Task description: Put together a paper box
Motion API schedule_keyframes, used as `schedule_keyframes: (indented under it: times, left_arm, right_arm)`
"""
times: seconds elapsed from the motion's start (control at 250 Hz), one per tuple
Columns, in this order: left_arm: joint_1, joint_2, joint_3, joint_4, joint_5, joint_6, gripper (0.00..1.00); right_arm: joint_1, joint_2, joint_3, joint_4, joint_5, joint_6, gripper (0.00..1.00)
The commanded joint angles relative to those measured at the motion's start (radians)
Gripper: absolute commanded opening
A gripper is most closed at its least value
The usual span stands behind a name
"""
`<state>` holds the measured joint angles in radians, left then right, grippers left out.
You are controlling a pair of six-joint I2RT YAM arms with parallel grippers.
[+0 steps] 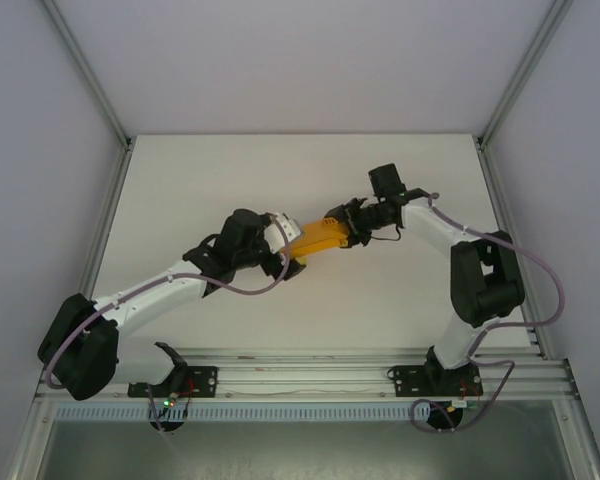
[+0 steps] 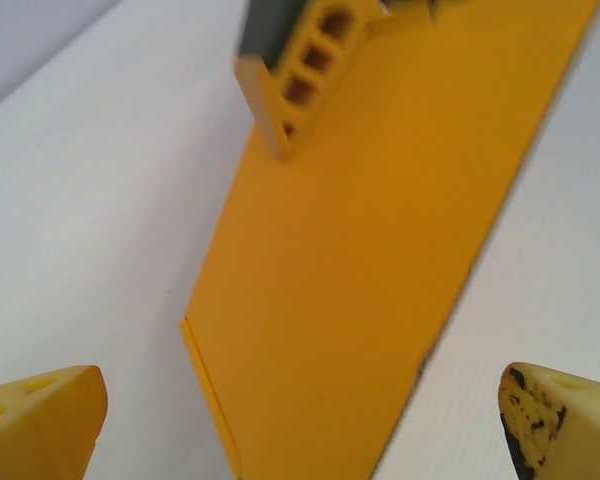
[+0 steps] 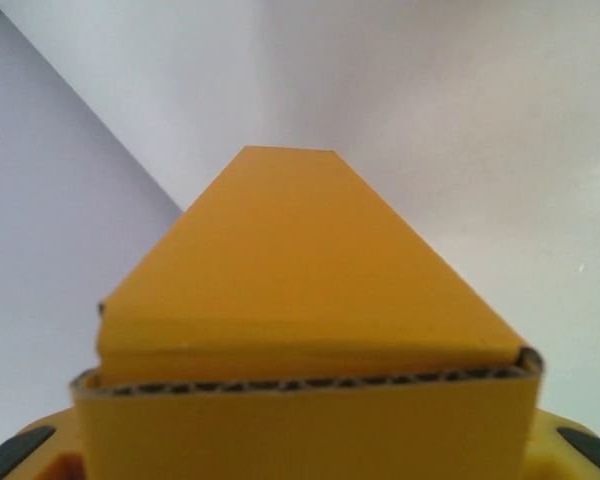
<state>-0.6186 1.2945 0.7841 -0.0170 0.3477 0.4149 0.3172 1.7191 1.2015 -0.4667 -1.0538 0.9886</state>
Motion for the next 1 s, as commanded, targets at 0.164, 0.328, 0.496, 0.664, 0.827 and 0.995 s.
schedule_keyframes:
  times: [0.164, 0.328, 0.496, 0.664, 0.827, 0.995]
  left_arm:
    - [-0.041, 0.07, 0.093, -0.198, -0.158, 0.128, 1.0]
    - [-0.045, 0.09, 0.099, -0.149, -0.209, 0.14, 0.96]
    - [-0.047, 0.097, 0.128, -0.162, -0.236, 0.14, 0.81]
    - [-0.049, 0.064, 0.109, -0.11, -0.204, 0.139, 0.6]
    - [-0.05, 0.03, 0.096, -0.094, -0.163, 0.131, 0.51]
    - [-0.05, 0.021, 0.1, -0.159, -0.159, 0.153, 0.47]
  right_arm:
    - [-0.012, -0.019, 0.017, -0.067, -0.161, 0.064, 0.4]
    - [-0.009, -0.047, -0.02, -0.047, -0.206, 0.085, 0.3]
    - [0.003, -0.067, -0.025, -0.09, -0.212, 0.033, 0.33]
    - [0.006, -0.08, -0.05, -0.067, -0.208, 0.047, 0.36]
    - [0.006, -0.096, -0.042, -0.084, -0.174, 0.016, 0.58]
    - [-0.006, -0.124, 0.017, -0.186, 0.042, -0.138, 1.0]
